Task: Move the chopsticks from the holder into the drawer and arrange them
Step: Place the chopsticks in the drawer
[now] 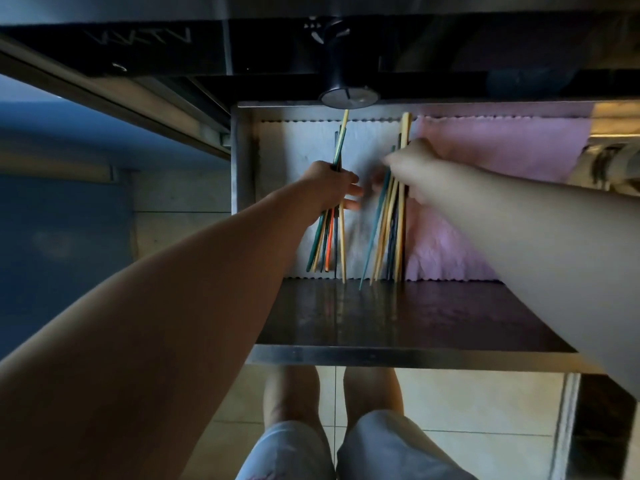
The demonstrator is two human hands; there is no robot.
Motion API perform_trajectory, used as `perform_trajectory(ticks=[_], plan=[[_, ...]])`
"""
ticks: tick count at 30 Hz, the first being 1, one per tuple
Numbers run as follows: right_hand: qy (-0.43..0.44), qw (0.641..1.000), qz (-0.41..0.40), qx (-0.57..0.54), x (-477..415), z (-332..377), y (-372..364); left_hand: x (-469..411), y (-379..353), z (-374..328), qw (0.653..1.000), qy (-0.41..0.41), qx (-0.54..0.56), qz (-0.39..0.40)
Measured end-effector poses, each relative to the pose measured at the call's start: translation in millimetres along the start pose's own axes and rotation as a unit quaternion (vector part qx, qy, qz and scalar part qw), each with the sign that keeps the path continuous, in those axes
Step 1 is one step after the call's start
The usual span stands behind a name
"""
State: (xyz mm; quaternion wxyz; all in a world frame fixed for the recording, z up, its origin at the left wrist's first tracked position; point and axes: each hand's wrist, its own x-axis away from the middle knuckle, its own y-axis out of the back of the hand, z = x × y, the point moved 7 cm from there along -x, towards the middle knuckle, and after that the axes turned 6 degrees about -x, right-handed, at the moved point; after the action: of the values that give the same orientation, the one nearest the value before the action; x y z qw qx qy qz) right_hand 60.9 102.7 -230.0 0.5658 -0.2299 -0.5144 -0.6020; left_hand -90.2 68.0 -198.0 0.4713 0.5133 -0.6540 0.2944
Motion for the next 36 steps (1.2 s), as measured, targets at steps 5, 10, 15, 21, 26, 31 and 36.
perform_trajectory(ticks=[5,10,15,21,26,31,36], plan=[[0.003,0.998,0.019,0.057,3.3,-22.4,-11.2,-17.4,10.1,21.8,0.990,0.006,-0.109,-0.086],[0.069,0.997,-0.001,0.041,4.9,-27.2,-4.7,-9.1,17.3,36.6,0.986,-0.016,-0.106,-0.126],[0.074,0.996,-0.001,0.051,36.1,-37.1,13.2,26.7,14.6,50.3,0.979,0.011,-0.153,-0.132],[0.108,0.988,0.005,0.113,110.8,-34.7,41.3,98.0,9.0,48.0,0.962,0.006,-0.242,-0.123],[0.174,0.965,0.021,0.196,187.5,-19.1,58.1,183.0,9.3,33.9,0.922,-0.059,-0.345,-0.163],[0.271,0.915,0.055,0.295,265.0,-12.0,66.0,250.5,15.8,43.5,0.888,-0.113,-0.392,-0.211],[0.403,0.800,0.050,0.442,332.1,4.4,60.6,317.3,34.0,56.5,0.870,-0.137,-0.368,-0.298]])
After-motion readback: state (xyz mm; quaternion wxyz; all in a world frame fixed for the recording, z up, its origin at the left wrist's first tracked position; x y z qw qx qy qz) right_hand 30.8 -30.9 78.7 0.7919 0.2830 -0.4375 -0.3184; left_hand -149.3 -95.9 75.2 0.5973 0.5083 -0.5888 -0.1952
